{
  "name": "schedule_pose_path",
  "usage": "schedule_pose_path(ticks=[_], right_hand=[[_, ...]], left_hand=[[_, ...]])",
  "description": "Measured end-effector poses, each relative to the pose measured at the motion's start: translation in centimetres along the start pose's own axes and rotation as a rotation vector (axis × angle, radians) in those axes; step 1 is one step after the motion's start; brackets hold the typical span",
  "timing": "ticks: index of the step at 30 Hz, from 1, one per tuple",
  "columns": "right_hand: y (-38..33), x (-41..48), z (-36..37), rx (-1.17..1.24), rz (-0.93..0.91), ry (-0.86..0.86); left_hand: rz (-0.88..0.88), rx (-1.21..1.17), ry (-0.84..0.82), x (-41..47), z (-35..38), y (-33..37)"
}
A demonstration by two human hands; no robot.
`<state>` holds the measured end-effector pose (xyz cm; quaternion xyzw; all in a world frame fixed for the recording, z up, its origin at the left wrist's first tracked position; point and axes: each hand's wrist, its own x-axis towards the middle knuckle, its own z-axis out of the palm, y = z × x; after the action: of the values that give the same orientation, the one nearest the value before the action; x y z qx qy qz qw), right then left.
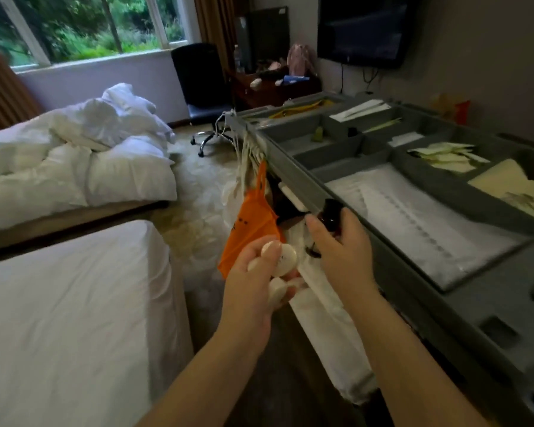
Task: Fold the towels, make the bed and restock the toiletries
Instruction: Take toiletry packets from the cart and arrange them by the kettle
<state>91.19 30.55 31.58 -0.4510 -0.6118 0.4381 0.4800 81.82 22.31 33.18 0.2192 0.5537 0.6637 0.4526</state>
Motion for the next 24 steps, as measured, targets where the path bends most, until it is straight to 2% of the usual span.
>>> schedule_pose_path(ticks=[4, 10, 14, 19, 21, 24], right_hand=[[-1.3, 8.2, 4.6, -0.059, -0.074, -0.007], [1.0, 20.4, 8.1, -0.215, -0.102, 0.136], [2.5, 28.8, 7.6, -0.285, 0.039, 0.399], [4.2, 35.6, 4.8, -0.353, 0.160, 0.653], [5.3, 37.7, 3.8, -0.428, 0.197, 0.705], [7.0, 39.8, 2.7, -0.523, 0.249, 0.673]], left_hand=[[0.011, -0.005, -0.035, 8.9, 0.0, 2.6], [-0.101, 0.000, -0.131, 25.6, 0.7, 3.5], [-0.159, 0.090, -0.327, 37.3, 4.3, 6.4], [-0.118, 0.154, -0.545, 45.3, 9.7, 7.5], [-0.167, 0.187, -0.617, 47.6, 11.8, 7.2], [-0.188, 0.228, -0.683, 50.4, 14.4, 6.4]])
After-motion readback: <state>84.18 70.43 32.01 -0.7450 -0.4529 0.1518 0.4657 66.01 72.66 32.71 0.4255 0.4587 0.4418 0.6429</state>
